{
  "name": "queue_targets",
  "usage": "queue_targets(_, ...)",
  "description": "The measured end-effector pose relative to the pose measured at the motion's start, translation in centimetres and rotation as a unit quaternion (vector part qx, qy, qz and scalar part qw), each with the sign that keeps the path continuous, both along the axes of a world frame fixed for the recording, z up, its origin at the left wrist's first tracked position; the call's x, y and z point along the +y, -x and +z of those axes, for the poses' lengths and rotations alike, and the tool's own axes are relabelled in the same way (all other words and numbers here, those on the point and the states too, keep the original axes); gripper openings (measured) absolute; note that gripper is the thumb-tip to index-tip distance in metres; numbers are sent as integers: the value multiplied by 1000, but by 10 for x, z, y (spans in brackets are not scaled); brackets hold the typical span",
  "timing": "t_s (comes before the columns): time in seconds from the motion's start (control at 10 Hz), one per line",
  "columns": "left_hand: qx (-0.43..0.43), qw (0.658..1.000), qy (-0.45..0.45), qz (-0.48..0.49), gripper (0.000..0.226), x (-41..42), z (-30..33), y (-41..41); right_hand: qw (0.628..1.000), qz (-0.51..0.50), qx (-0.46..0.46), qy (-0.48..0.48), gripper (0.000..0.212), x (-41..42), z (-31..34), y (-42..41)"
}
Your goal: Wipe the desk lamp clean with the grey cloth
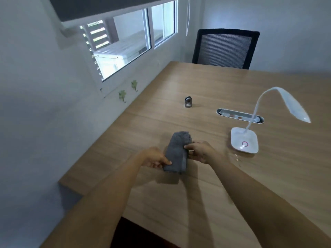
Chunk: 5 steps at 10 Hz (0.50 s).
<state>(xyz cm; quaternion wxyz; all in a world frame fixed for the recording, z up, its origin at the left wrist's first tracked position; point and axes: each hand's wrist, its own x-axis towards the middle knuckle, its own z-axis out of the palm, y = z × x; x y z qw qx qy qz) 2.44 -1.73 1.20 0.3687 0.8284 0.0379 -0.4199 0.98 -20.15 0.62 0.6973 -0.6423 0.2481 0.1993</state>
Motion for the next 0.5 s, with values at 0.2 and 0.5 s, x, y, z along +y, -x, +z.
queue_targets(0.2, 3, 998, -38, 54, 19, 30, -19, 5, 997, 12, 38, 64, 27, 35, -22, -9)
queue_targets(0.5, -166, 958, -227, -55, 50, 14, -8, -15, 989, 16, -7, 148, 24, 2, -20, 2)
